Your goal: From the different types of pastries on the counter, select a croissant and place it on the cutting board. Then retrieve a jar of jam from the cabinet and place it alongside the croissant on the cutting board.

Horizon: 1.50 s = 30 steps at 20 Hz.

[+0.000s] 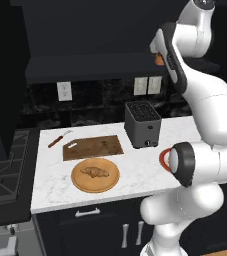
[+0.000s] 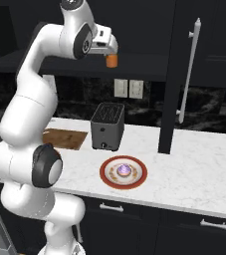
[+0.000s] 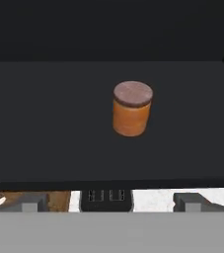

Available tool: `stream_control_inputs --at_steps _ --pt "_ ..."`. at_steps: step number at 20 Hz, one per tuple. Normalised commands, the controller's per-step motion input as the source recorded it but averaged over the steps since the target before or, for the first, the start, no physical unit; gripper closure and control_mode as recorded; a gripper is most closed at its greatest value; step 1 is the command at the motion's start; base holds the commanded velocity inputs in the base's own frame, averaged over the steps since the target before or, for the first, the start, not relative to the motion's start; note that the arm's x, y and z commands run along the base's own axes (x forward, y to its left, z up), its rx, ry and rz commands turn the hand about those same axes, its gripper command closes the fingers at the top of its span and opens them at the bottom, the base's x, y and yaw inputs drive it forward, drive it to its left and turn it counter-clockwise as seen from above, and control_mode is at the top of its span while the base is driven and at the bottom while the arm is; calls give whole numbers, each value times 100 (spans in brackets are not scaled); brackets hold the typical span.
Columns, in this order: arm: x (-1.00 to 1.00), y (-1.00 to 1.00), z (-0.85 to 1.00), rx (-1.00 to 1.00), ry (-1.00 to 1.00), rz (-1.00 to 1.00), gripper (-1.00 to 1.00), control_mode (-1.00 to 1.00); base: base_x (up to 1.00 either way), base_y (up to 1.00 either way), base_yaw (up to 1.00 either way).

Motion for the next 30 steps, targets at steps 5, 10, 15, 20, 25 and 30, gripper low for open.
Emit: stream_control_inputs --at_steps 5,10,15,20,25,30 --pt "-73 -4 -92 -27 20 -1 -100 -100 0 0 0" --pt "-5 -1 -18 -1 4 0 -100 -100 0 0 0" --pt "72 -10 2 26 -3 -4 -100 -100 0 0 0" --pt "99 -10 22 25 -8 -6 -100 -100 0 0 0" --pt "40 3 15 8 -4 -3 -100 -100 0 0 0" --pt "46 -3 5 2 -7 0 -100 -100 0 0 0"
